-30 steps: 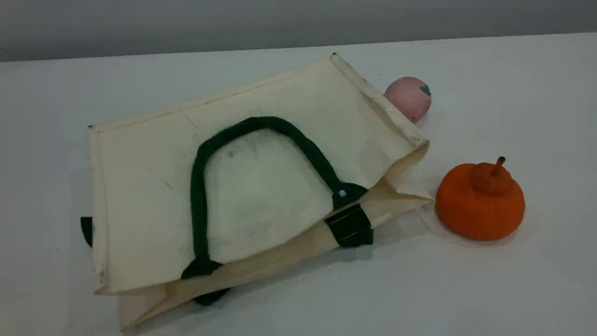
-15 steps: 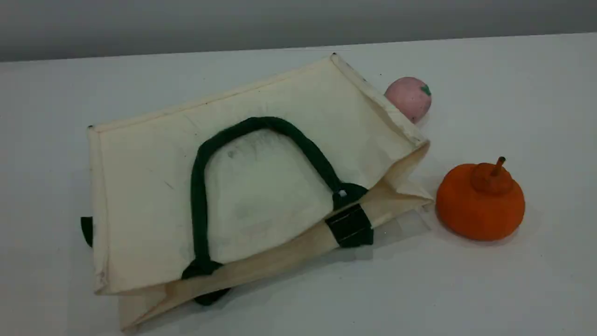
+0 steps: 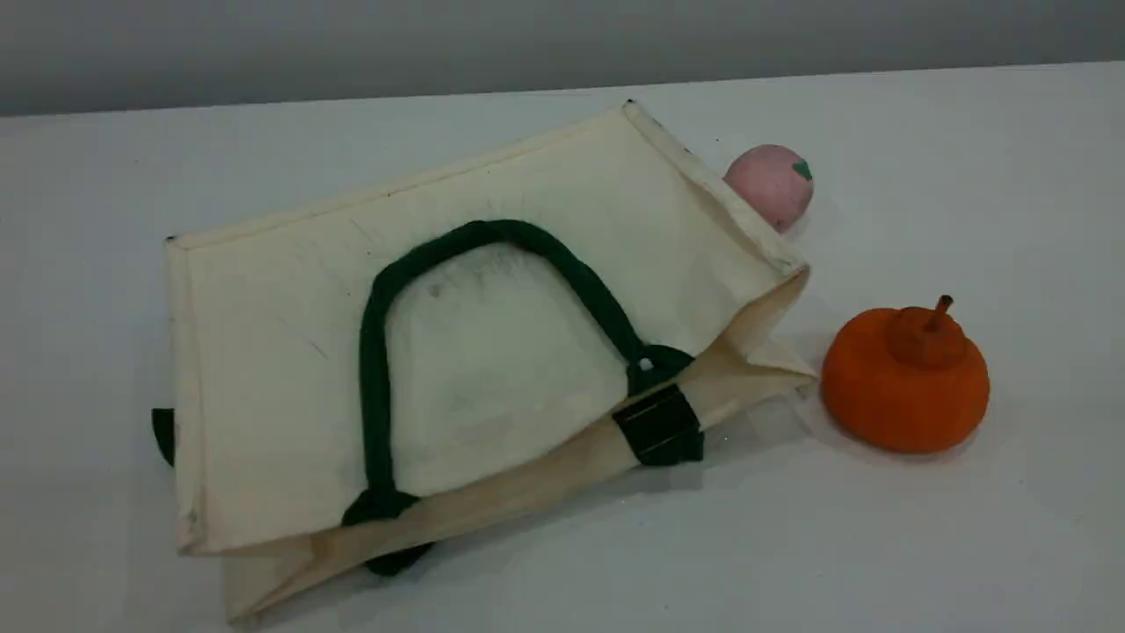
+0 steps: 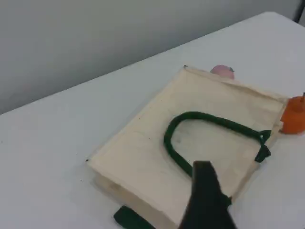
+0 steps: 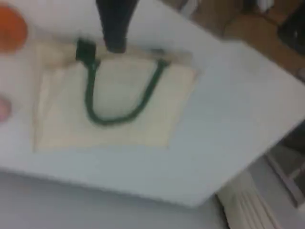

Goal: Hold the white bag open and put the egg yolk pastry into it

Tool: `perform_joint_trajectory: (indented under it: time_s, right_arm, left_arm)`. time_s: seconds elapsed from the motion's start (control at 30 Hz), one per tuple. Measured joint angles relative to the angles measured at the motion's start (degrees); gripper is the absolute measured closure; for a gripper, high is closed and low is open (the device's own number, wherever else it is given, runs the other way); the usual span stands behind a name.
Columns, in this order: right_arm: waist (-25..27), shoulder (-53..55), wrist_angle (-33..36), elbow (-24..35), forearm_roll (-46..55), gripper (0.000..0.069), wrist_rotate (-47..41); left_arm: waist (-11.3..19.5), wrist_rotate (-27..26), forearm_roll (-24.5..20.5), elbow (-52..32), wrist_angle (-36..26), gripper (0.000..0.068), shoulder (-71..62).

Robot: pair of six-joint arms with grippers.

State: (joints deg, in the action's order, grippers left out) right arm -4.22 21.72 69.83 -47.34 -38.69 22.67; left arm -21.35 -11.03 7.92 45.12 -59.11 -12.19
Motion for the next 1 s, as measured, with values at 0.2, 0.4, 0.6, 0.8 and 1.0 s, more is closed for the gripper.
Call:
perform_joint_trajectory:
  time_s: [0.2,0.4,0.6,0.8,1.0]
  right_arm:
    - [0.0,0.0,-6.9,11.6,-2.2,0.0186,7.2]
    - [0.1,0.0,-17.5,15.7,-0.8,0.0186,8.3]
    - [0.1,0.0,-11.5,15.7,5.7,0.0186,5.9]
    - [0.1,0.0,-2.8,15.6,14.0,0.0186,-1.3]
    - [0.1,0.0,-3.6,15.6,21.2,0.0189,-7.5]
  left_arm:
    - [0.0,0.0,-0.1,-1.6,3.2,0.0235,0.0]
    - [0.0,0.1,-0.2,-4.3,-0.1,0.0235,0.0]
    - [0.0,1.2,-0.7,-5.6,-6.0,0.0235,0.3]
    - [0.0,1.3,-0.7,-9.4,-6.6,0.0235,0.3]
    - [0.0,2.4,-2.0,-13.2,-6.5,0.0235,0.3]
